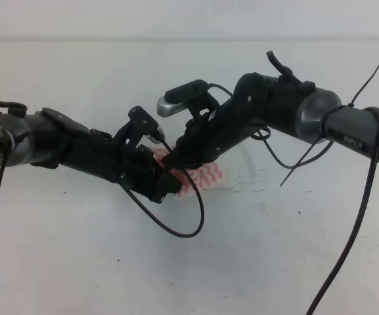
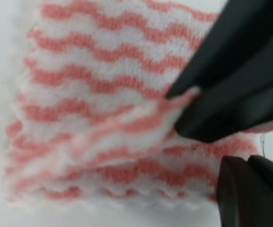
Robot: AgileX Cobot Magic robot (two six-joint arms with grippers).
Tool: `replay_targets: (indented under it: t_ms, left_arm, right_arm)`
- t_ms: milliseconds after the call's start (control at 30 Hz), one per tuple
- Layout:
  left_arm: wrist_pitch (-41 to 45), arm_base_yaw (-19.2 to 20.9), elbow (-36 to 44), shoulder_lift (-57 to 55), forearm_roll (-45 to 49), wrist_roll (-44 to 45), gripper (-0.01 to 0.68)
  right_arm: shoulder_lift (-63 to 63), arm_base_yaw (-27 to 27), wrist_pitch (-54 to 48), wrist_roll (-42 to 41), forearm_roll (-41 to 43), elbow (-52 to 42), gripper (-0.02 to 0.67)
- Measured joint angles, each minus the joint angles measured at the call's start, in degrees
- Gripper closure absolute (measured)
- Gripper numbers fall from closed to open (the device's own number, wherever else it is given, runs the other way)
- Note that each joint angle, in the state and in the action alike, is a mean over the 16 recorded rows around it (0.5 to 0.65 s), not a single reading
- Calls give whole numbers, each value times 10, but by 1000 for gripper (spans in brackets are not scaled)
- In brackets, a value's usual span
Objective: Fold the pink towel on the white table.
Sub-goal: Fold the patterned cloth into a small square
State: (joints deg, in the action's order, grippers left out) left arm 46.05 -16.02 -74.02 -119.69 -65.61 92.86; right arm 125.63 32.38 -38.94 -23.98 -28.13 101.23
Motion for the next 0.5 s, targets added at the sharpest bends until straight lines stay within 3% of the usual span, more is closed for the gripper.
replay_targets:
  t_ms: [333, 500]
  left_arm:
    - [0, 0, 0, 0, 0, 0, 674]
    - [-1, 0, 0, 2, 0, 0, 674]
  right_arm:
    - [3, 0, -18, -1, 8, 0, 662]
    - [3, 0, -29, 0, 6, 0, 604]
